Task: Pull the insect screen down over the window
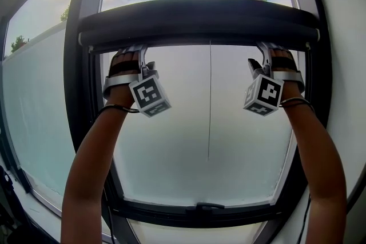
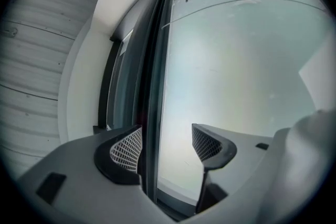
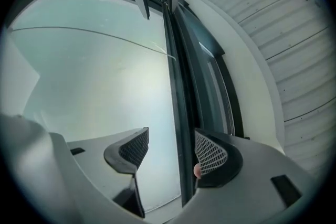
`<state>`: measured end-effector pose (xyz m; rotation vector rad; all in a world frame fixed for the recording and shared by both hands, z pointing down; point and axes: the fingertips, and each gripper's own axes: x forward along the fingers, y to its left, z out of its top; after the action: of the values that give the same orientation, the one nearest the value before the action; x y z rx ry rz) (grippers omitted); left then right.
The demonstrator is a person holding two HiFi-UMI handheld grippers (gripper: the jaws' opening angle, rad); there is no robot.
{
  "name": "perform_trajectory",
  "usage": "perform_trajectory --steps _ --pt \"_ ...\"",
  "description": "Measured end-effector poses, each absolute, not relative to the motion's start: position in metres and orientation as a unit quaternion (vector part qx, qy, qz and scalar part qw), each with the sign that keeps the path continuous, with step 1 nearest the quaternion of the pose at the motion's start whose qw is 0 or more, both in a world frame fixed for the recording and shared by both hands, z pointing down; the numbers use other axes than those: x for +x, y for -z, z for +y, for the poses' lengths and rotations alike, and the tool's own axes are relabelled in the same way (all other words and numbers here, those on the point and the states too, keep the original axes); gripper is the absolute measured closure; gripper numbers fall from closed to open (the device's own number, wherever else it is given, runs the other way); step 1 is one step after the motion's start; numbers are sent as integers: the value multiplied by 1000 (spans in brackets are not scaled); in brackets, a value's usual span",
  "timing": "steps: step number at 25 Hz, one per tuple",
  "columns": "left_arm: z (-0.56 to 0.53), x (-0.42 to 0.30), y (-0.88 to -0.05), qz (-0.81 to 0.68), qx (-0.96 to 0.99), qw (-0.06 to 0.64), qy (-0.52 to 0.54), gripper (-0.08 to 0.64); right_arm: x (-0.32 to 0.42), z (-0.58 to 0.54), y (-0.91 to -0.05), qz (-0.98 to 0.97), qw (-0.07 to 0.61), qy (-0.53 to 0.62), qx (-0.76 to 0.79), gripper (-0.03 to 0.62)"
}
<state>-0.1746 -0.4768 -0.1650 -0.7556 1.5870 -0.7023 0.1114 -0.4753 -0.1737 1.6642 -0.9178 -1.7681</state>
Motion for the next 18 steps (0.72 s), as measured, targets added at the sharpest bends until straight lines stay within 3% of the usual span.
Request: perform_trajectory --steps 7,18 --pt "-493 -183 177 691 -336 564 304 279 120 -494 189 -305 321 649 619 339" --pt "-499 -180 182 682 -329 582 296 276 124 -502 190 -312 313 656 612 339"
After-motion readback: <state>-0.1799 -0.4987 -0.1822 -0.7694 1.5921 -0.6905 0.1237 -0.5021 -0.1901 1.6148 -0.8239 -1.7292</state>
